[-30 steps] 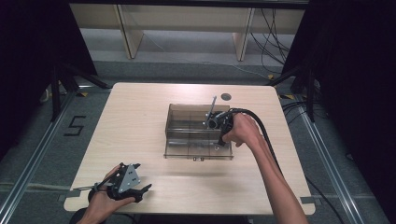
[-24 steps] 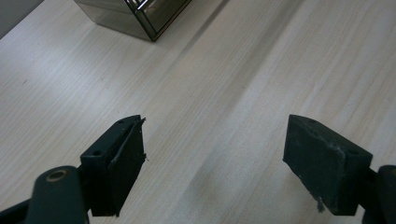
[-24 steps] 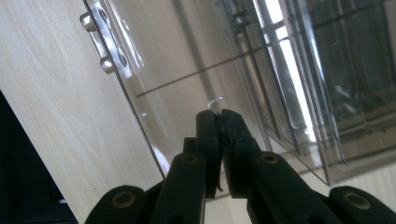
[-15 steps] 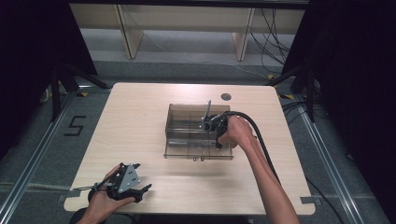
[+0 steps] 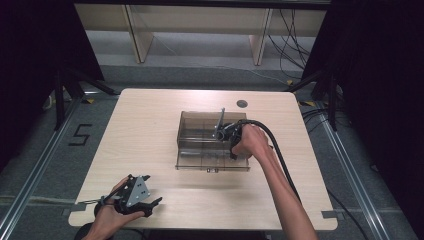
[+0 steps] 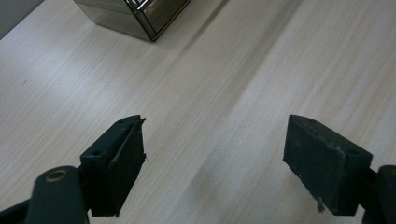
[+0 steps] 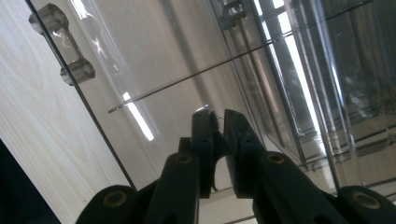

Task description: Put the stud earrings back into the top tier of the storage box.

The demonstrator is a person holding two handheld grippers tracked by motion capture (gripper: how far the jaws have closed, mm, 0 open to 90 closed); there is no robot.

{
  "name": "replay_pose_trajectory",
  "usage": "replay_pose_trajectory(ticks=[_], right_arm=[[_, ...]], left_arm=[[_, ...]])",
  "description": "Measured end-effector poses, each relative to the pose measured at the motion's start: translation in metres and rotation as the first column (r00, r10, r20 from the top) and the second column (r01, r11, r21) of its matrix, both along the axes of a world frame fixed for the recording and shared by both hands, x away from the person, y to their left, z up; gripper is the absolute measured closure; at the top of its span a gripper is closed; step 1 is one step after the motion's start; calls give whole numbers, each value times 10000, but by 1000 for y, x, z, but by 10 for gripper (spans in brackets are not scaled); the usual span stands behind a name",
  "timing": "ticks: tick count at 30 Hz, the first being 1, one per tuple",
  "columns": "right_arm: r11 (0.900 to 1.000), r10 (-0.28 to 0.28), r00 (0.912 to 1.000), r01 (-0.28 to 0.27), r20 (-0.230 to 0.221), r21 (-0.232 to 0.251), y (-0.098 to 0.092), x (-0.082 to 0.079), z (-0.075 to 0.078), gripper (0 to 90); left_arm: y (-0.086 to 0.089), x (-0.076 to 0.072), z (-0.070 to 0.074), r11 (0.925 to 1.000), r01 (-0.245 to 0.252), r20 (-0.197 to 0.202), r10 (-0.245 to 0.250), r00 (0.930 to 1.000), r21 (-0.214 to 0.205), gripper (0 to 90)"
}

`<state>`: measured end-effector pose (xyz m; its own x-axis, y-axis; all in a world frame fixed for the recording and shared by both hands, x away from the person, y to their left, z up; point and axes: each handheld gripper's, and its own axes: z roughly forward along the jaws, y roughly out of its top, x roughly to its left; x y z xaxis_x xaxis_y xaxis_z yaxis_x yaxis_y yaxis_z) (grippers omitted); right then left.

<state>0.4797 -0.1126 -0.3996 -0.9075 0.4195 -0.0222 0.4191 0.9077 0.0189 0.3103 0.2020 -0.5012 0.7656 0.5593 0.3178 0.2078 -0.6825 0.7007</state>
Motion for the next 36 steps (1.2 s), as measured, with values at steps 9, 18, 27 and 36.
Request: replay_pose_trajectory(ticks=[9, 18, 27, 36], right_arm=[[9992, -193, 9991, 179, 378, 355, -12, -6, 16, 782], [9970, -269, 9965, 211, 787, 743, -26, -18, 32, 744], [9936, -363, 9953, 262, 900, 1102, -32, -30, 41, 684], [9892, -708, 9923, 568, 1013, 1348, -41, -37, 42, 586]], left_arm=[[1, 0, 1, 9999, 96, -70, -96, 9999, 96, 198], [0, 0, 1, 9999, 51, -48, -51, 10000, 139, 198], [1, 0, 1, 9998, 29, -7, -29, 10000, 203, 198], [0, 0, 1, 9999, 59, -38, -59, 10000, 159, 199]])
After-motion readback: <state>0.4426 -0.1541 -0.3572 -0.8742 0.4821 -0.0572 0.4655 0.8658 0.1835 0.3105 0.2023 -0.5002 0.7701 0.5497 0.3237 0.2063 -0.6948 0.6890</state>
